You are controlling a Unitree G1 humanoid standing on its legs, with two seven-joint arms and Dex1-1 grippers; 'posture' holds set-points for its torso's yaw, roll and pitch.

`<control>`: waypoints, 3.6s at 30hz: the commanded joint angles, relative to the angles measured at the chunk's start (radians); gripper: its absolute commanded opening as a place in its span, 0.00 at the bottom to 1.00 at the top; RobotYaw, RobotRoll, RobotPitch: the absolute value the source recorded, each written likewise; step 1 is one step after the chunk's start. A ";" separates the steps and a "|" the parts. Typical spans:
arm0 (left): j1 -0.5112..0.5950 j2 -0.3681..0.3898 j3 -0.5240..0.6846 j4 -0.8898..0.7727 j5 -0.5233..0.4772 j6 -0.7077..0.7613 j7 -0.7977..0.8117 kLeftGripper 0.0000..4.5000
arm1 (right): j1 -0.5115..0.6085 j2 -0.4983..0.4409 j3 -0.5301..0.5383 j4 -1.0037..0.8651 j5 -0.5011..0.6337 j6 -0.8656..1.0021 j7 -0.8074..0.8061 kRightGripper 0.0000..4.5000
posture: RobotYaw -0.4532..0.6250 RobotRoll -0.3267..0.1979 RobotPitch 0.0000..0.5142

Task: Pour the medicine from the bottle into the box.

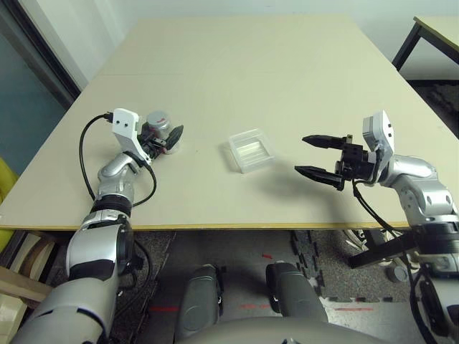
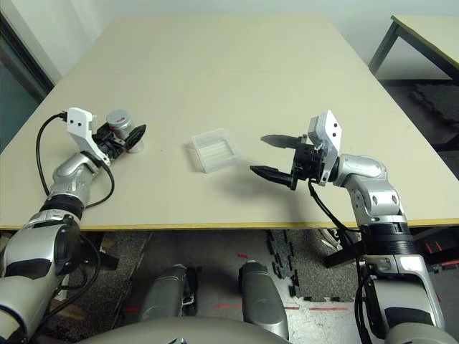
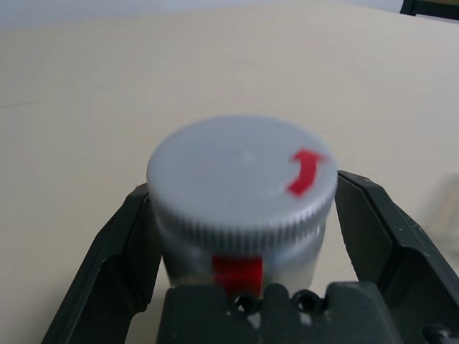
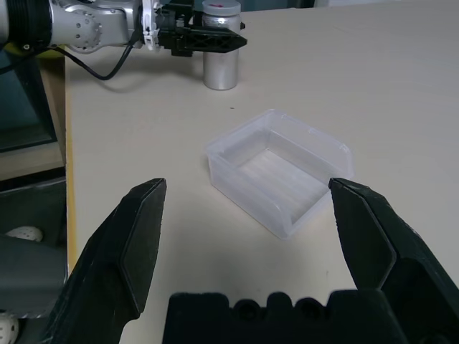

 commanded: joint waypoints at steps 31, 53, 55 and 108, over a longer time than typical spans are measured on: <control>-0.042 -0.032 -0.013 0.043 0.066 0.035 -0.025 0.61 | -0.008 -0.010 -0.024 -0.090 0.075 0.075 -0.049 1.00 | 0.15 0.62 0.12; -0.162 -0.173 -0.102 -0.275 -0.019 0.466 -0.246 0.61 | -0.152 0.040 0.026 -0.005 0.111 0.132 0.012 1.00 | 0.18 0.62 0.13; -0.163 -0.187 -0.122 -0.285 -0.017 0.483 -0.280 0.61 | -0.169 0.050 0.035 -0.007 0.116 0.149 0.021 1.00 | 0.17 0.62 0.13; -0.211 -0.256 -0.315 -0.325 0.028 0.418 -0.485 0.61 | -0.529 0.185 0.085 0.379 -0.037 0.116 0.039 1.00 | 0.17 0.62 0.08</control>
